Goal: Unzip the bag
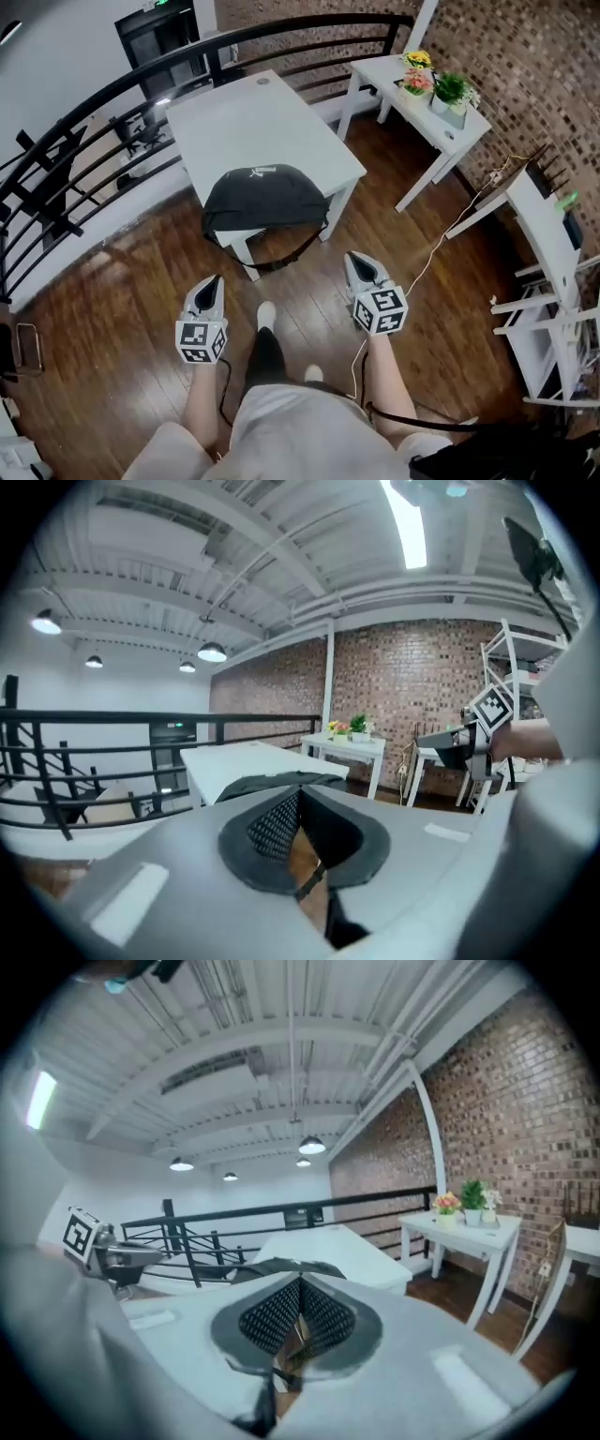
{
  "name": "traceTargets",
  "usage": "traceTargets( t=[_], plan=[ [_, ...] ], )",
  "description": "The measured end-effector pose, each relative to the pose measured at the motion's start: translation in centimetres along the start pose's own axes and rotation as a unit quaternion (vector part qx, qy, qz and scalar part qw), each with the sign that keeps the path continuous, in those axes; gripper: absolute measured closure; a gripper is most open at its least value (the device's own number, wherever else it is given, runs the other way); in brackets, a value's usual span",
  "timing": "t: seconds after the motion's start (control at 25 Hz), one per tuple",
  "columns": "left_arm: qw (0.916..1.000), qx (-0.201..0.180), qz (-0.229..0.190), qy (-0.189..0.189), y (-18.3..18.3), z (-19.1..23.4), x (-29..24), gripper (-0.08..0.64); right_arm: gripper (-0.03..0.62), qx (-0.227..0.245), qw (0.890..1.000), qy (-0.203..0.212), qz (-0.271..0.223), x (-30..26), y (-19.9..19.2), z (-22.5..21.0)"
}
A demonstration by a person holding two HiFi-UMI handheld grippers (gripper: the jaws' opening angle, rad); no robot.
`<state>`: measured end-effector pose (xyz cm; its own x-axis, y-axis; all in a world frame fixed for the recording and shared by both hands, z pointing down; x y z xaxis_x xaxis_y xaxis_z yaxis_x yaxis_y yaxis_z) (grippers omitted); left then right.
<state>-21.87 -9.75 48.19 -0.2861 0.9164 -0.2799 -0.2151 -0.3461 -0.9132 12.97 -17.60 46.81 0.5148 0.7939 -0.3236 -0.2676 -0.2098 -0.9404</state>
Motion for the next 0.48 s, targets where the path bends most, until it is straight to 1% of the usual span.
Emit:
traceTargets(
  t=[0.12,0.2,0.28,0.32,0.4,0.48],
  plan=[
    [0.9973,-0.015,-0.067,-0.026,4.1,-7.4,3.8,0.541,0.600,0.007,0.998,0.011,-0.063,6.2,3.2,2.8],
    [0.9936,-0.015,-0.106,-0.034,6.4,-10.5,6.3,0.541,0.601,0.003,0.995,0.013,-0.094,8.8,5.1,4.9],
    [0.9895,-0.021,-0.137,-0.041,8.3,-12.4,8.3,0.541,0.601,0.019,0.992,0.019,-0.120,10.4,7.3,7.1],
    [0.9875,-0.030,-0.148,-0.044,8.9,-13.1,9.0,0.541,0.601,0.033,0.991,0.020,-0.132,11.1,8.4,8.1],
    [0.9837,-0.051,-0.165,-0.051,9.8,-14.2,10.1,0.541,0.601,0.055,0.987,0.015,-0.152,12.1,10.2,9.8],
    [0.9808,-0.061,-0.175,-0.059,10.3,-14.5,10.8,0.541,0.601,0.063,0.984,0.010,-0.164,12.4,11.3,11.0]
  ],
)
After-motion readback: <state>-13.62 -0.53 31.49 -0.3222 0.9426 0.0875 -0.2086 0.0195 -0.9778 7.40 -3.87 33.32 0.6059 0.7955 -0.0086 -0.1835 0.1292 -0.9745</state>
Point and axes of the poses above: the fingertips, and each gripper's own axes: x backward along the fingers, z to its left, y out of its top, the point moved 8 cm from there along x, backward along the fingers, and after that the axes turned 13 degrees about x, right-handed, at the moved point
